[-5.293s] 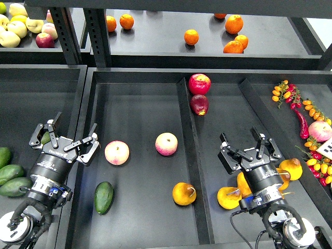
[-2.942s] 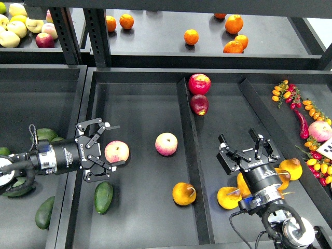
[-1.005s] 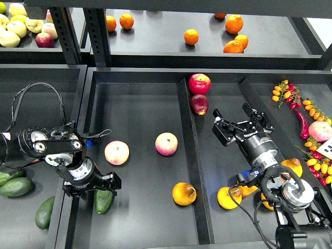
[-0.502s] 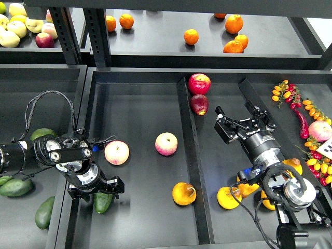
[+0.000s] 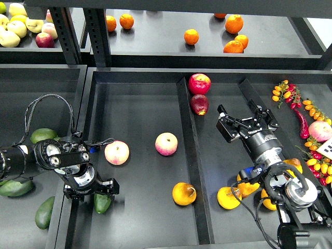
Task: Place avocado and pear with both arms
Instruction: 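Lower the left gripper and close it around the avocado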
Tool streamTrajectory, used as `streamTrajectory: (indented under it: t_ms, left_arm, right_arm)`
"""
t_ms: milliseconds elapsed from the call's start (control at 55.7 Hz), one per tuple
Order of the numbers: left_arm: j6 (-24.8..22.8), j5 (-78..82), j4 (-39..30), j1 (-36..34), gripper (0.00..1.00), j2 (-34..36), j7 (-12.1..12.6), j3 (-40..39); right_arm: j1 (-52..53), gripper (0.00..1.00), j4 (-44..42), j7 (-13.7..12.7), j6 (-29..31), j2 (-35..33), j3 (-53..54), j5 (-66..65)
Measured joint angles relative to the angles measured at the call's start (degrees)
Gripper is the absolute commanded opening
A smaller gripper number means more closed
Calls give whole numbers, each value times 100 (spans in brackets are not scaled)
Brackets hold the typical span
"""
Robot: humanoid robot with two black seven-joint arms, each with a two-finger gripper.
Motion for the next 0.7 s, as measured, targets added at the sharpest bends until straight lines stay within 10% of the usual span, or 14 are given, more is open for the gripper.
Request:
streamTrajectory:
  t_ms: [700]
  left_arm:
    - [2,-30,881,110,50,-463,0,-241]
  right_arm:
    - [0,100,4,-1,52,0,1,9]
